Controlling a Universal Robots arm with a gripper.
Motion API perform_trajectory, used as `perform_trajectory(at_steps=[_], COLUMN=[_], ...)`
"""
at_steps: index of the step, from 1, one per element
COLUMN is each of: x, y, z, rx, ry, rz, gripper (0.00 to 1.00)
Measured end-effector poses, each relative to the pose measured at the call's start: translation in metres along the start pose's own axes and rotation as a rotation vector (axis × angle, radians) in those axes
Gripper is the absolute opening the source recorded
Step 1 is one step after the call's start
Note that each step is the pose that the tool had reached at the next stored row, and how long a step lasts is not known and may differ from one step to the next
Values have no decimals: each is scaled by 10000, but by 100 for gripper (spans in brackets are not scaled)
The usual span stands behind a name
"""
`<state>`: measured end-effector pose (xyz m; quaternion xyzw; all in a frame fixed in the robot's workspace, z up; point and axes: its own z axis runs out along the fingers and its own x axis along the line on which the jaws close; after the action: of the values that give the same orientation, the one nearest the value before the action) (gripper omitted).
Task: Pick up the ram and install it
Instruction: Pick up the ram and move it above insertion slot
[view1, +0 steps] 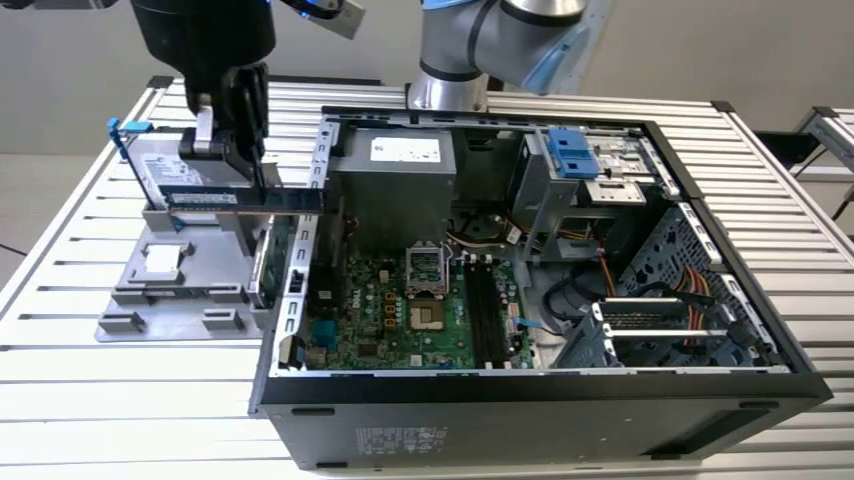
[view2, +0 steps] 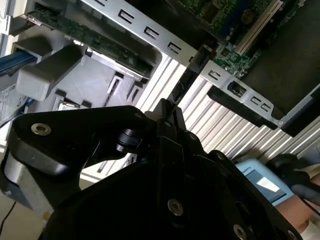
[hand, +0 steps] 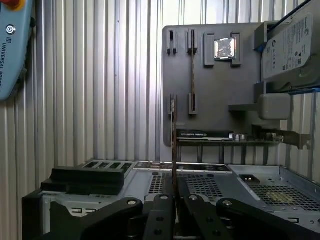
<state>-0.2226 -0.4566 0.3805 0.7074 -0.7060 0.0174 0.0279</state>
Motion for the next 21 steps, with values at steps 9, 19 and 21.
perform_trajectory(at_steps=[9,19,21], x=[-1,-1,-1], y=[-143,-187,-207], z=[-2,-3,-3], rx=[-2,-2,-2], ry=[0,0,0], rz=[0,0,0], gripper=[0,0,0])
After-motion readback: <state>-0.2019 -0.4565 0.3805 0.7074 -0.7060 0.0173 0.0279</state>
